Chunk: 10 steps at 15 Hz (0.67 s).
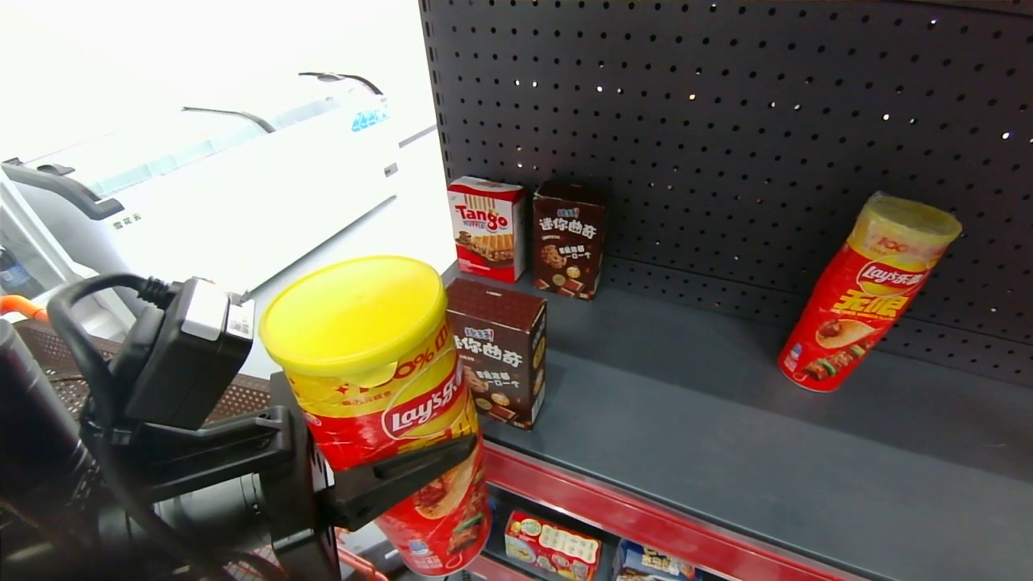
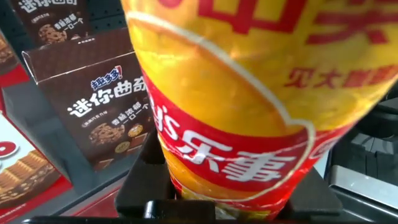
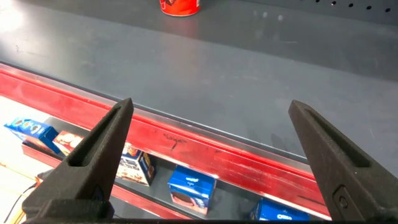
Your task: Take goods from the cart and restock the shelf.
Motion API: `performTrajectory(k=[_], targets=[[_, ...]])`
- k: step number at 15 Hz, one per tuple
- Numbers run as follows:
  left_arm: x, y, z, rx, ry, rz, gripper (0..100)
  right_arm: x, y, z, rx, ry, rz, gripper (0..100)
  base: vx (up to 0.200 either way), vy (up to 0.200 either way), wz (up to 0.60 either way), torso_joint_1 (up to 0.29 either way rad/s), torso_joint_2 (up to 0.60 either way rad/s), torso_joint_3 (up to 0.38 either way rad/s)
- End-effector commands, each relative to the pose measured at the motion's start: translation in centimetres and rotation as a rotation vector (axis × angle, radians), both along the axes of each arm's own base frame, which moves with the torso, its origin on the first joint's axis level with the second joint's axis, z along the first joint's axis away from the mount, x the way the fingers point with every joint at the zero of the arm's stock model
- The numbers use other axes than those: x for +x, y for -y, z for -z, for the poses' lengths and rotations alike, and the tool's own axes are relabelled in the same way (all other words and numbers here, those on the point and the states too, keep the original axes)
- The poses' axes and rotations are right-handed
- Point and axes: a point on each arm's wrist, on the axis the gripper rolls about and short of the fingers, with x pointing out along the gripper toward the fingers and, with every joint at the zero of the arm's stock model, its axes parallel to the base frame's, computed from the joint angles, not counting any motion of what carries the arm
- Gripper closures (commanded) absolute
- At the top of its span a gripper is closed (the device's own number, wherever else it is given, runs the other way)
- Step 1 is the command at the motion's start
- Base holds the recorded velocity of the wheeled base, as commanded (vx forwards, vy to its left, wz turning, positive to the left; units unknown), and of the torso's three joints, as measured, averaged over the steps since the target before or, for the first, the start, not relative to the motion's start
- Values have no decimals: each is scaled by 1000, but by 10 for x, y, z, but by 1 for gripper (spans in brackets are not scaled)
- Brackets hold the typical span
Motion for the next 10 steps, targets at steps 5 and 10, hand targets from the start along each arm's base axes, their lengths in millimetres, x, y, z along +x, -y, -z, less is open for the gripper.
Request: performTrajectory(k=[5,10], targets=[[-2,4,0,-8,10,50,100,0,0,0,1,0,-1,0,0,0,-360,2,0,2],[-3,4,1,-9,11,57,100,0,0,0,-1,0,-1,0,0,0,-600,4,3,2]])
